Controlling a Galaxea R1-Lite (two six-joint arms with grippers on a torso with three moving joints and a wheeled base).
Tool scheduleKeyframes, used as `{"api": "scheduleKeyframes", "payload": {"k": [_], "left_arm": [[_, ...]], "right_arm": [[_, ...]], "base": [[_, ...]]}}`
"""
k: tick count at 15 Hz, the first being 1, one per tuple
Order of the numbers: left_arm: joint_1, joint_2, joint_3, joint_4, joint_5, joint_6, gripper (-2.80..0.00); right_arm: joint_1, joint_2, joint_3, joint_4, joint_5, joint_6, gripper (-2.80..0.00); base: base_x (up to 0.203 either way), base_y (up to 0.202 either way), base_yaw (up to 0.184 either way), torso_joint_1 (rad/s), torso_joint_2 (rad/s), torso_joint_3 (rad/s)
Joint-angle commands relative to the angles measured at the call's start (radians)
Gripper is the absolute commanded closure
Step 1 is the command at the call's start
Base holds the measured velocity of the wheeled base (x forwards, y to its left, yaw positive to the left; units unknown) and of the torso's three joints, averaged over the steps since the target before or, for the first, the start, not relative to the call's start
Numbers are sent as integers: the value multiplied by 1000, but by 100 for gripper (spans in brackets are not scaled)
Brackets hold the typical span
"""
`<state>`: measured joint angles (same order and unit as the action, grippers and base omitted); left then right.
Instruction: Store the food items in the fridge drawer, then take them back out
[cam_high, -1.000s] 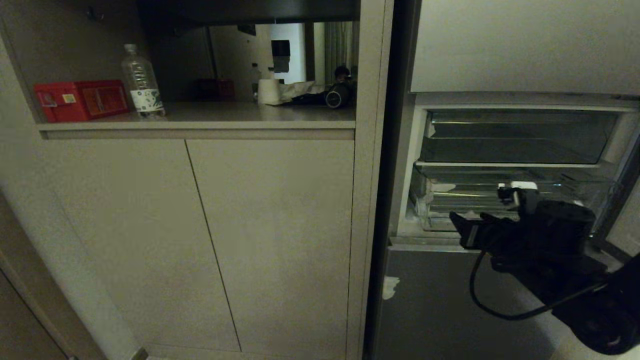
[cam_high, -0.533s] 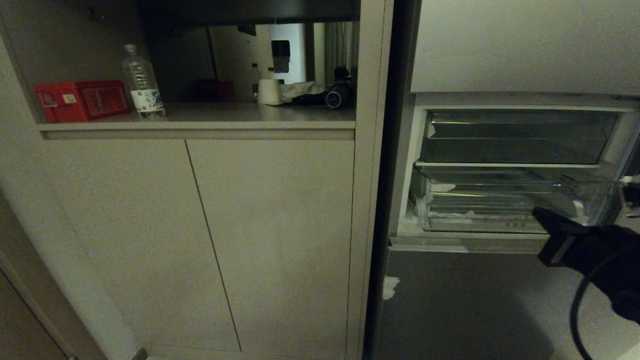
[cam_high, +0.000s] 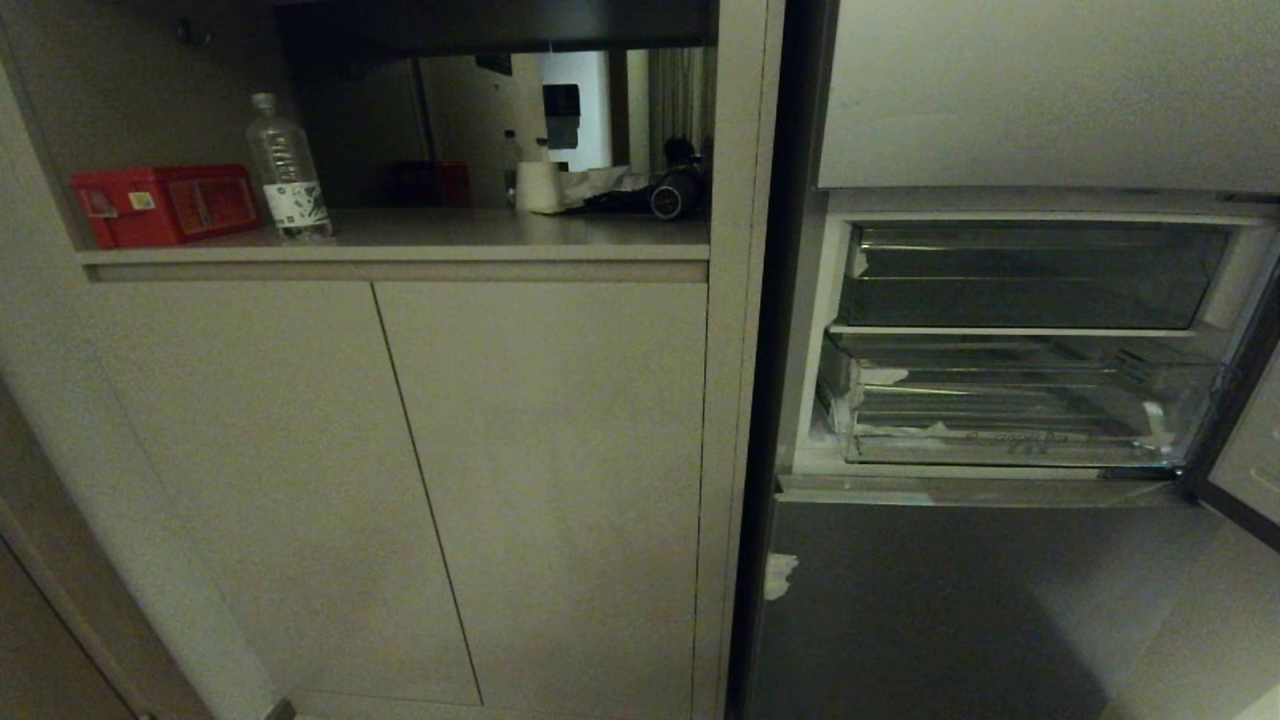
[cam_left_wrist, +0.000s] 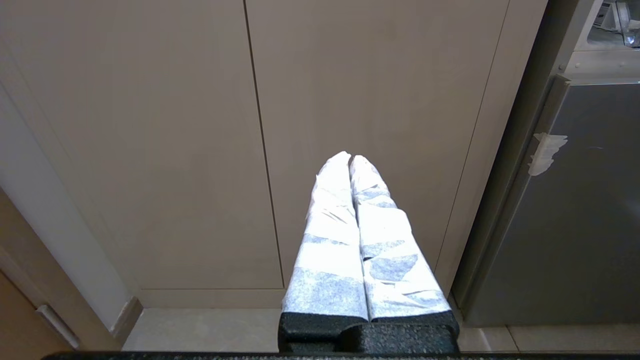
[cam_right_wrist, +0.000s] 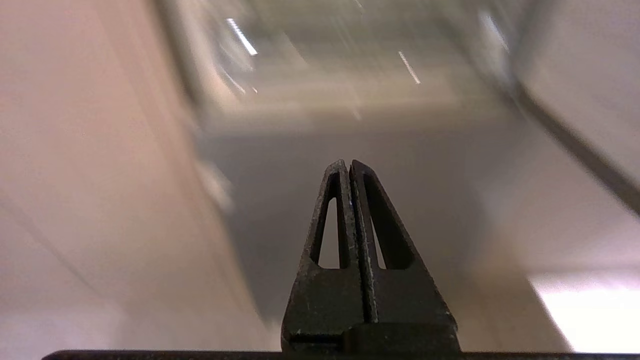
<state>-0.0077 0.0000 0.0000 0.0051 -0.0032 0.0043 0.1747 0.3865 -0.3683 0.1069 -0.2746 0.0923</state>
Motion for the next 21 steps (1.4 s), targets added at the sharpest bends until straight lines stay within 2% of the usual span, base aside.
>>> {"api": "scheduleKeyframes", "payload": {"k": [1, 2, 4, 6, 8, 12, 14, 19, 21], "left_arm": [[0, 2, 0, 0, 0, 0, 0], [0, 2, 0, 1, 0, 0, 0], [0, 2, 0, 1, 0, 0, 0], [0, 2, 0, 1, 0, 0, 0], [0, 2, 0, 0, 0, -1, 0], [0, 2, 0, 0, 0, 0, 0], [0, 2, 0, 0, 0, 0, 0], [0, 2, 0, 1, 0, 0, 0], [0, 2, 0, 1, 0, 0, 0]], "right_arm": [[-143, -124, 17, 195, 64, -36, 0], [-171, -158, 43, 206, 105, -67, 0], [-174, -261, 116, 212, 135, -88, 0], [-175, -375, 190, 214, 214, -100, 0], [-175, -388, 257, 174, 271, -113, 0], [-175, -388, 268, 145, 276, -136, 0], [-175, -387, 269, 145, 284, -227, 0], [-176, -388, 269, 145, 288, -174, 0], [-176, -387, 267, 144, 279, -91, 0]], "base": [[0, 0, 0, 0, 0, 0], [0, 0, 0, 0, 0, 0], [0, 0, 0, 0, 0, 0], [0, 0, 0, 0, 0, 0], [0, 0, 0, 0, 0, 0], [0, 0, 0, 0, 0, 0], [0, 0, 0, 0, 0, 0], [0, 0, 0, 0, 0, 0], [0, 0, 0, 0, 0, 0]]}}
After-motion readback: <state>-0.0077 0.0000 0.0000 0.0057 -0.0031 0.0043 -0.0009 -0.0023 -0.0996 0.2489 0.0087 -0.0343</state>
